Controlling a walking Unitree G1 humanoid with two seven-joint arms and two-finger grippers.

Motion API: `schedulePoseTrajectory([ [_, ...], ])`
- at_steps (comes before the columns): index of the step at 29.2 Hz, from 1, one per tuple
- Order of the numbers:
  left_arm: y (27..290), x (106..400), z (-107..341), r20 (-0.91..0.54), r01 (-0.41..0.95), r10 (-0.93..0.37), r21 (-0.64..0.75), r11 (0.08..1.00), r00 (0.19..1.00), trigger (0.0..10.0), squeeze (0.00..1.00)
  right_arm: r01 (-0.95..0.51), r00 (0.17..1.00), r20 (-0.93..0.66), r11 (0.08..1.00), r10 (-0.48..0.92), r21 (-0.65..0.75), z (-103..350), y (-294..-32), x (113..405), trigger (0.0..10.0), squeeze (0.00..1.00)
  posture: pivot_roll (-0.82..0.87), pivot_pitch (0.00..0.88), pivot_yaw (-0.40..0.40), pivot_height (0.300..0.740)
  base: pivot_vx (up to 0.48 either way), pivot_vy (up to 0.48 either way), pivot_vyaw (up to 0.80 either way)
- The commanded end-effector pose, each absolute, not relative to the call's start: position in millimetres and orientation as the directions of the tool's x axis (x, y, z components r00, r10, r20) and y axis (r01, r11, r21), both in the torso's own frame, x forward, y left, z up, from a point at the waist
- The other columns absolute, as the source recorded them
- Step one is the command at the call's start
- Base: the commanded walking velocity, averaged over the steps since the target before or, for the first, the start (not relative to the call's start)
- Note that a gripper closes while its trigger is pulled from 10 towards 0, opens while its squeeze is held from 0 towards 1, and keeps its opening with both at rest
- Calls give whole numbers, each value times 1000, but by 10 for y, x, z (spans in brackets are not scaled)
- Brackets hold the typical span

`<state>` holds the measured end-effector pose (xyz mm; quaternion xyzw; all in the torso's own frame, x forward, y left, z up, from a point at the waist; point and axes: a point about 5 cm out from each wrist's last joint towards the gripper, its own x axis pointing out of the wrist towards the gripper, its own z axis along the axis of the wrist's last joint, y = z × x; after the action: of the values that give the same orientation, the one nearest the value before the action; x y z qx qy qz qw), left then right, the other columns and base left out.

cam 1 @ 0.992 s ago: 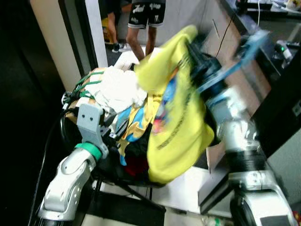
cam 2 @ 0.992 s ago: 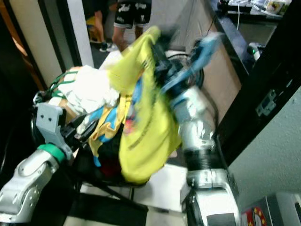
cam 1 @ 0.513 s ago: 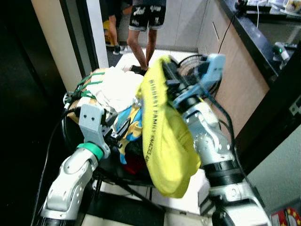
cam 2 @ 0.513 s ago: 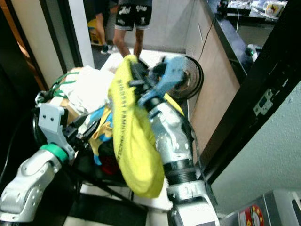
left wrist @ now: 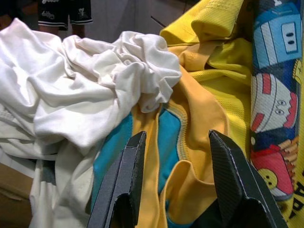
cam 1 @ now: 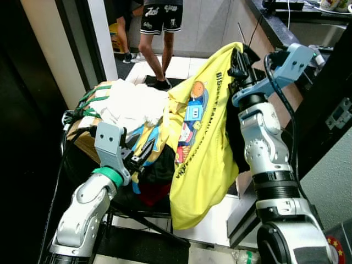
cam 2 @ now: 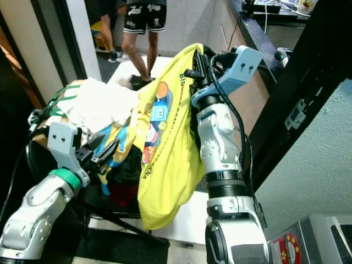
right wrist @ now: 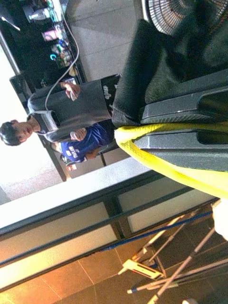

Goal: Clothes washing

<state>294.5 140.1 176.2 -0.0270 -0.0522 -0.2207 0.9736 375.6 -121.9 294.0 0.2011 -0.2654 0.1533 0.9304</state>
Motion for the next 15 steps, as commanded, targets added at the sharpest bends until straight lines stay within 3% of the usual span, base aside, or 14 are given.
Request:
schedulePoseTrajectory([
  [1, 1435, 2943, 1735, 94, 416, -412, -26, 909, 906, 10000, 0, -419, 806, 553, 865, 212, 278, 2916, -1158, 3722, 10000, 0, 56, 0, 37, 740, 0, 0, 0],
  [6, 1437, 2923, 1727, 93, 416, -413, -24, 909, 906, 10000, 0, -412, 829, 516, 859, 215, 305, 2709, -1157, 3642, 10000, 0, 58, 0, 37, 740, 0, 0, 0],
  [15, 1437, 2923, 1726, 92, 420, -417, -18, 907, 904, 10000, 0, -420, 834, 516, 830, 193, 368, 2546, -1261, 3570, 10000, 0, 58, 0, 37, 740, 0, 0, -757],
])
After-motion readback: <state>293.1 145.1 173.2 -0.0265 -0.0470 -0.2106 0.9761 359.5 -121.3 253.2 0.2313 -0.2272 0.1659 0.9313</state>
